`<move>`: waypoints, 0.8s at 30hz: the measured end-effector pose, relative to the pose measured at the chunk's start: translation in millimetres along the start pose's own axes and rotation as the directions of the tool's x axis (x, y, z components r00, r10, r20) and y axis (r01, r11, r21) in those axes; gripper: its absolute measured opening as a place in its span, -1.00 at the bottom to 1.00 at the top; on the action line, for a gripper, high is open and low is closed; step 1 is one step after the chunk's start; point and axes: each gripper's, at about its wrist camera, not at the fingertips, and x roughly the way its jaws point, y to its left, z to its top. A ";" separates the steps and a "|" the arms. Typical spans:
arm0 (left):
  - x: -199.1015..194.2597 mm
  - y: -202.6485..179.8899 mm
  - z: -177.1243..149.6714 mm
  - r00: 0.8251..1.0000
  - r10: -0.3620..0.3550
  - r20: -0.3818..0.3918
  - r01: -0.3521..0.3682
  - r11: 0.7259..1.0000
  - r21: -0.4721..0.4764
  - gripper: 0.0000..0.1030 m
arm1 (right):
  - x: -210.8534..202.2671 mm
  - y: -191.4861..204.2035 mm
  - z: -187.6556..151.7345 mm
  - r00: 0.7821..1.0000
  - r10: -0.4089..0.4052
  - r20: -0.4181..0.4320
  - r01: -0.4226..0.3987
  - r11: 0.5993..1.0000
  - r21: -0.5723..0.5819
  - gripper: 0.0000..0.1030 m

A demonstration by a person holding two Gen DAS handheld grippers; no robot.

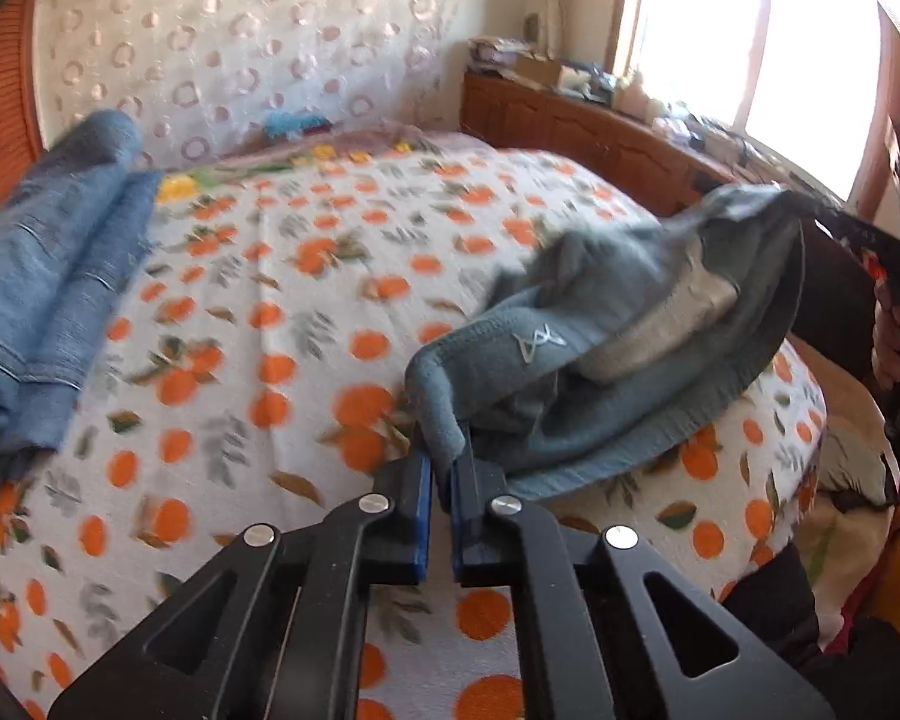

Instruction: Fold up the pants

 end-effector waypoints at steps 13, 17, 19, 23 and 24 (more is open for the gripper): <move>-135.9 60.8 104.5 0.933 0.166 0.320 -0.164 0.986 -0.034 -0.93 | -48.2 37.9 60.0 0.973 0.100 0.207 -0.094 0.995 -0.040 -0.93; -135.4 67.7 95.5 0.944 0.164 0.286 -0.165 0.986 -0.019 -0.93 | -35.4 42.2 43.9 0.981 0.115 0.158 -0.108 0.993 -0.050 -0.93; -117.5 68.1 84.0 0.960 0.151 0.236 -0.154 0.988 -0.009 -0.93 | -20.1 41.3 25.3 0.989 0.117 0.089 -0.112 0.992 -0.057 -0.93; -76.4 65.5 53.8 0.985 0.119 0.124 -0.119 0.993 -0.010 -0.93 | 15.4 36.4 -17.4 0.990 0.116 -0.077 -0.120 0.991 -0.053 -0.93; -67.2 64.8 48.0 0.989 0.112 0.100 -0.111 0.994 -0.013 -0.93 | 24.4 34.9 -29.4 0.986 0.115 -0.119 -0.121 0.992 -0.047 -0.93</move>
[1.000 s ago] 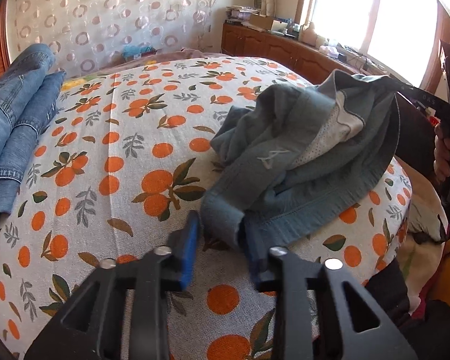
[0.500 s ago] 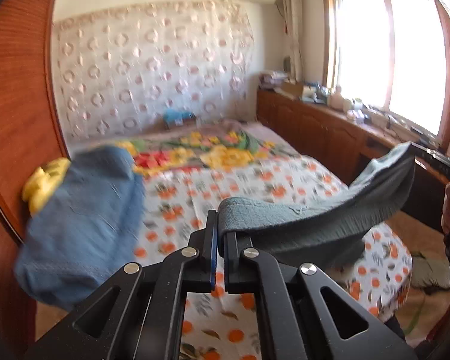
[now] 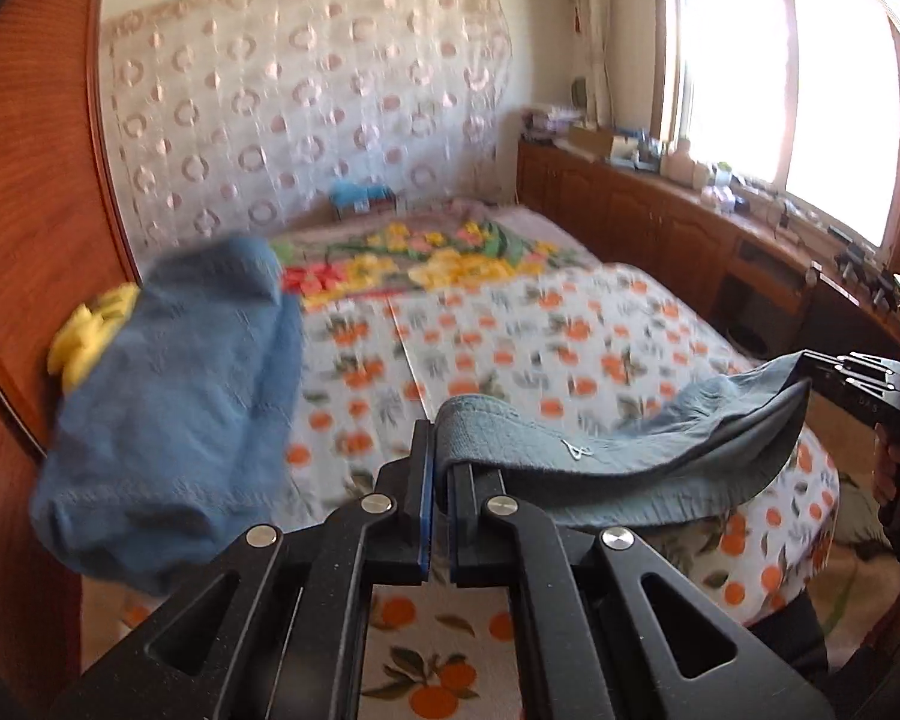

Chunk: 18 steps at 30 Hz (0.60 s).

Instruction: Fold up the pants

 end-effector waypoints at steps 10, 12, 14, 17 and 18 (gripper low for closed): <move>31.8 -10.1 -31.7 0.996 -0.025 -0.088 0.020 0.998 -0.055 -0.92 | 7.9 3.6 -18.9 0.998 -0.016 -0.057 0.016 1.000 0.001 -0.39; 33.0 -8.4 -32.5 0.996 -0.029 -0.086 0.024 0.998 -0.060 -0.92 | 6.4 11.3 -18.7 0.999 -0.024 -0.049 0.023 0.999 -0.028 -0.15; 32.7 -8.0 -32.4 0.996 -0.032 -0.084 0.027 0.998 -0.064 -0.92 | 9.6 21.1 -23.1 0.998 -0.037 -0.048 0.034 0.997 -0.069 -0.08; 31.4 -8.2 -32.4 0.996 -0.037 -0.078 0.032 0.997 -0.065 -0.92 | 21.4 38.9 -22.0 0.996 -0.058 -0.064 0.048 0.987 -0.152 -0.05; 31.6 -8.6 -32.4 0.996 -0.038 -0.078 0.033 0.997 -0.065 -0.92 | 26.5 45.6 -21.4 0.995 -0.064 -0.076 0.049 0.981 -0.187 -0.05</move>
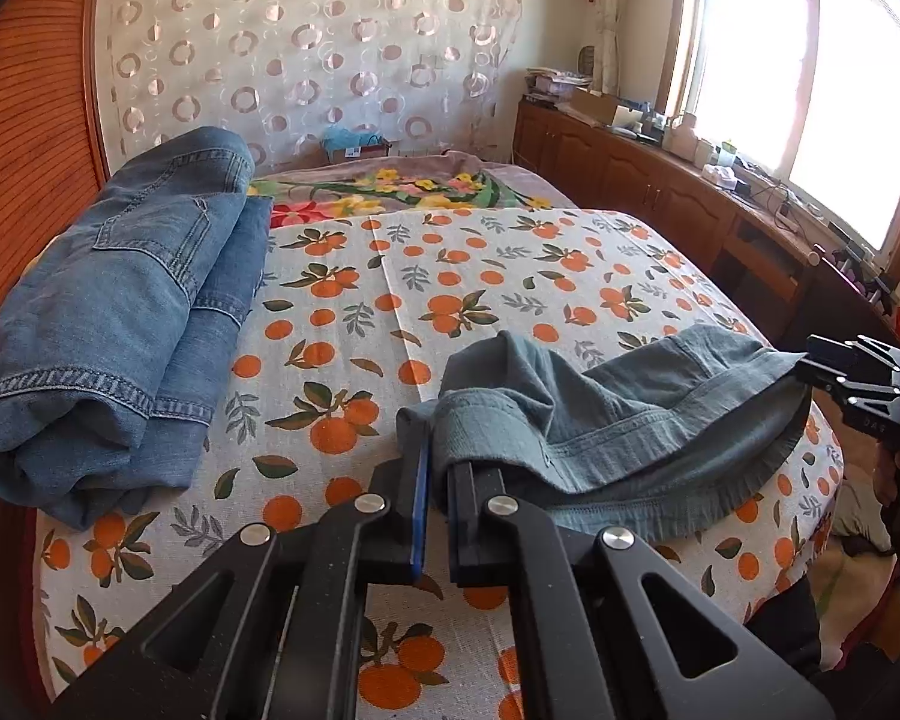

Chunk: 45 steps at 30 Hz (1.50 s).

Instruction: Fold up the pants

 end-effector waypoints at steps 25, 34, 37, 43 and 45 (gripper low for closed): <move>1.8 -2.4 -1.8 1.000 -0.012 -0.007 0.012 1.000 -0.005 -0.92 | 19.4 35.1 25.1 0.993 0.082 -0.088 -0.099 0.972 -0.214 -0.01; 4.6 -1.9 -6.3 1.000 -0.022 -0.018 0.022 1.000 -0.011 -0.88 | 26.1 23.2 30.3 0.998 0.035 -0.058 -0.044 0.987 -0.155 -0.91; 5.3 -1.4 -8.4 0.999 -0.029 -0.026 0.028 0.999 -0.018 -0.80 | 10.3 10.4 35.4 1.000 0.008 0.020 -0.006 0.995 -0.098 -0.95; 11.7 -7.2 -15.1 0.998 -0.041 -0.051 0.041 0.999 -0.001 -0.68 | -17.1 -9.7 43.3 0.988 -0.067 0.141 0.068 0.998 -0.001 -0.96; 16.4 -8.7 -19.6 0.997 -0.033 -0.069 0.033 0.999 0.005 -0.68 | -20.4 -12.8 43.0 0.985 -0.086 0.152 0.084 0.996 0.016 -0.96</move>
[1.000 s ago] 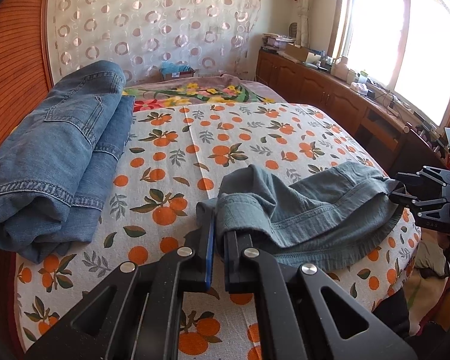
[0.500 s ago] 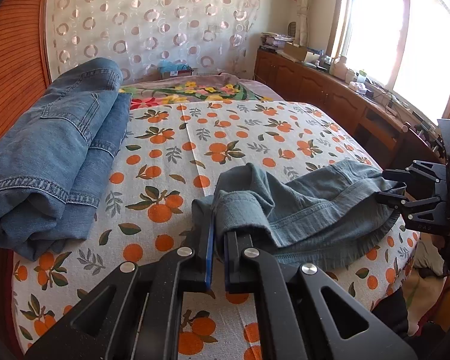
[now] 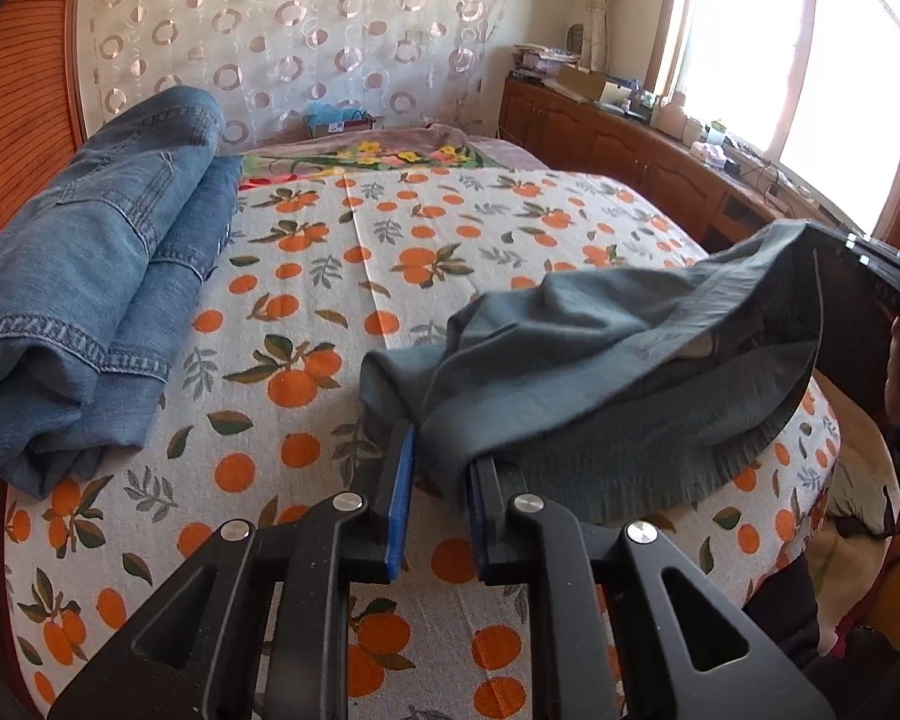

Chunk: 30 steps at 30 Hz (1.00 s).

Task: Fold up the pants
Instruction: 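Lift the pants with both grippers, raising the waistband off the bed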

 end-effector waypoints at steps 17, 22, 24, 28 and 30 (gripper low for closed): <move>-94.7 -9.3 66.3 0.963 -0.045 0.265 0.037 0.999 0.034 -0.92 | -38.0 -38.0 38.2 0.996 0.012 0.083 -0.016 0.998 0.053 -0.96; -151.5 -17.4 93.4 0.924 -0.065 0.377 0.048 0.997 0.054 -0.92 | -96.6 -54.3 70.4 0.979 0.006 0.204 -0.016 0.999 0.049 -0.96; -163.9 -17.4 97.3 0.915 -0.075 0.397 0.057 0.997 0.057 -0.92 | -115.3 -59.1 79.8 0.970 0.012 0.243 -0.024 0.999 0.048 -0.96; -169.8 -12.7 101.2 0.909 -0.062 0.413 0.046 0.998 0.049 -0.92 | -129.7 -62.2 92.5 0.962 0.024 0.272 -0.033 0.999 0.030 -0.95; -156.4 -5.0 106.0 0.919 -0.052 0.392 0.043 0.999 0.031 -0.92 | -118.0 -60.3 97.9 0.967 0.029 0.253 -0.033 0.999 0.012 -0.95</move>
